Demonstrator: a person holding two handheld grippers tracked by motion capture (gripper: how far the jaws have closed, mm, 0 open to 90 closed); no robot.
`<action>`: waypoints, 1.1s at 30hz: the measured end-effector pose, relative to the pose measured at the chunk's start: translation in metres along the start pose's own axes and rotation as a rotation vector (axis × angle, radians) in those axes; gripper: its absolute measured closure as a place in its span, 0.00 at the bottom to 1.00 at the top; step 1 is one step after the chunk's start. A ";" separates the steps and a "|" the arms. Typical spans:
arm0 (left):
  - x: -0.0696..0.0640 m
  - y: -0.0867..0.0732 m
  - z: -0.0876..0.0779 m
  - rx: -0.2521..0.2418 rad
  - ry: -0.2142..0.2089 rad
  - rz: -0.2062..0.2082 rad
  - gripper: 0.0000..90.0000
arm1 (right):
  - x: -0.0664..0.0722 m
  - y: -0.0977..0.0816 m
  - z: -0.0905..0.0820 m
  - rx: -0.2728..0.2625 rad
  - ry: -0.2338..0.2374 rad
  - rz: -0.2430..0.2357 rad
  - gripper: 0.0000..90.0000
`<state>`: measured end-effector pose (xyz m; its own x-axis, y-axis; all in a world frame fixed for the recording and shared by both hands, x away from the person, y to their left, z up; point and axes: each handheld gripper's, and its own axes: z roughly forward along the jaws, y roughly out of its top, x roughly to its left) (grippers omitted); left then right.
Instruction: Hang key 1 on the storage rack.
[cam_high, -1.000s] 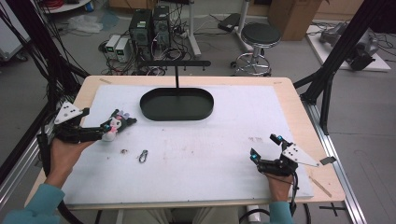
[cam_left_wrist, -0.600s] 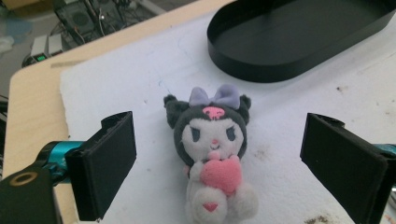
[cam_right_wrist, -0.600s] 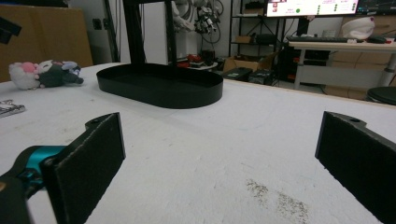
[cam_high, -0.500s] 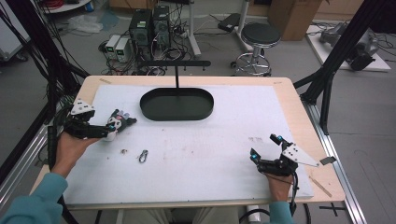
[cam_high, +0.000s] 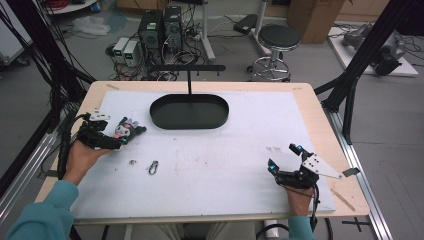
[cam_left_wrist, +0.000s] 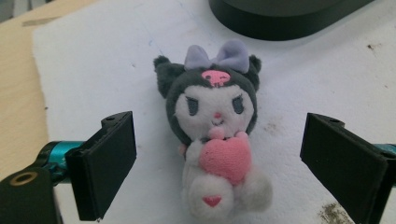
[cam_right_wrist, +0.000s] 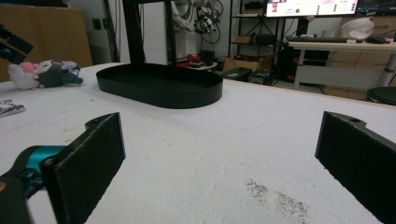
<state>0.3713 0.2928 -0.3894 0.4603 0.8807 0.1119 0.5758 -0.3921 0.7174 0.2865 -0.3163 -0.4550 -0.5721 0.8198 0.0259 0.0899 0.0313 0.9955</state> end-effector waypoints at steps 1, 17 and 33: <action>-0.001 0.000 0.002 0.008 0.001 -0.007 0.12 | 0.000 0.000 0.000 0.000 0.000 0.000 0.01; 0.002 -0.005 0.020 0.167 -0.005 -0.040 0.14 | 0.000 0.000 0.000 -0.005 -0.001 -0.002 0.01; 0.003 -0.007 0.026 0.232 -0.018 -0.066 0.26 | 0.000 0.000 -0.001 -0.009 -0.002 0.005 0.01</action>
<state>0.3862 0.2916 -0.4120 0.4275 0.9023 0.0562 0.7437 -0.3864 0.5456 0.2859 -0.3171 -0.4552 -0.5701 0.8210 0.0309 0.0858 0.0221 0.9961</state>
